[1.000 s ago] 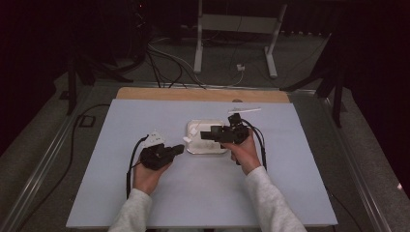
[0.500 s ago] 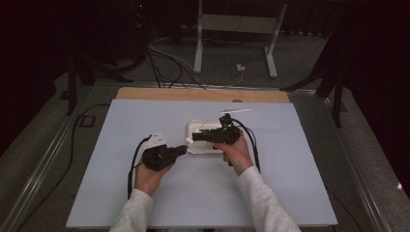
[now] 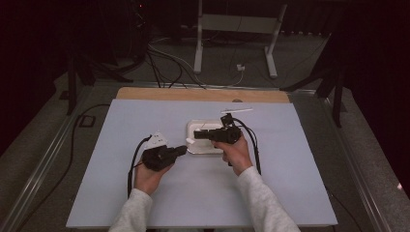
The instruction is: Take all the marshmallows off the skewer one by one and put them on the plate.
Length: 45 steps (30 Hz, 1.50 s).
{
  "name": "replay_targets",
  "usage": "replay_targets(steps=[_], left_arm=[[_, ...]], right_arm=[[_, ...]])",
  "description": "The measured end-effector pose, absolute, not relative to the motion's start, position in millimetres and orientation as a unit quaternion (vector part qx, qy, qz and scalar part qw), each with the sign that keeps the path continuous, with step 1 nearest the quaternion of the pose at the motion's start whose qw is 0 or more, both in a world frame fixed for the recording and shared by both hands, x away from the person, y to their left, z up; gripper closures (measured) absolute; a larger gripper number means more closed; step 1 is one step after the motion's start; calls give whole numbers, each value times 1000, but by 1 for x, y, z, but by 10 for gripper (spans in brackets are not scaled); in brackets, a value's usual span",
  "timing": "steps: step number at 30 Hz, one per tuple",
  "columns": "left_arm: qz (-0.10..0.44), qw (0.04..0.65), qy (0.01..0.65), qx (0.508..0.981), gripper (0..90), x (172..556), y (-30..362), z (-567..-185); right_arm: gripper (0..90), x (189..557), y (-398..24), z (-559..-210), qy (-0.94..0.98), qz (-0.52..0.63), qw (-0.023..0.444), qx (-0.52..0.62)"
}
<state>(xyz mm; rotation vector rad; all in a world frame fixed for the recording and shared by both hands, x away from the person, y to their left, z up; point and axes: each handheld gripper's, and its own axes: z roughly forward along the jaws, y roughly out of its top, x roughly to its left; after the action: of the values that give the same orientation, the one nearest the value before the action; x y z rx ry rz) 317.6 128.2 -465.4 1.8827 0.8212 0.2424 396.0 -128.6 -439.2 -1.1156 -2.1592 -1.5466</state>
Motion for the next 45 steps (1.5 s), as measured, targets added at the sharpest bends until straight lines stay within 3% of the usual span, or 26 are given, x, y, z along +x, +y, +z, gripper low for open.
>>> replay_targets(steps=[11,15,21,23,27,45], left_arm=[[108,508,331,788,900,316,131,-464],[99,514,330,786,900,316,136,-466],[115,469,330,811,900,315,134,-473],[103,484,349,796,900,318,144,-474],[106,495,354,786,900,319,145,-469],[102,499,357,783,900,319,139,-468]], right_arm=[[803,397,-134,-431,-735,-540,114,-394],[808,404,-155,-424,-702,-563,101,-423],[815,407,-178,-410,-683,-576,52,-446],[813,413,-206,-399,-673,-582,33,-455],[808,411,-215,-394,-697,-561,16,-447],[760,417,-181,-457,-762,-447,-11,-468]])
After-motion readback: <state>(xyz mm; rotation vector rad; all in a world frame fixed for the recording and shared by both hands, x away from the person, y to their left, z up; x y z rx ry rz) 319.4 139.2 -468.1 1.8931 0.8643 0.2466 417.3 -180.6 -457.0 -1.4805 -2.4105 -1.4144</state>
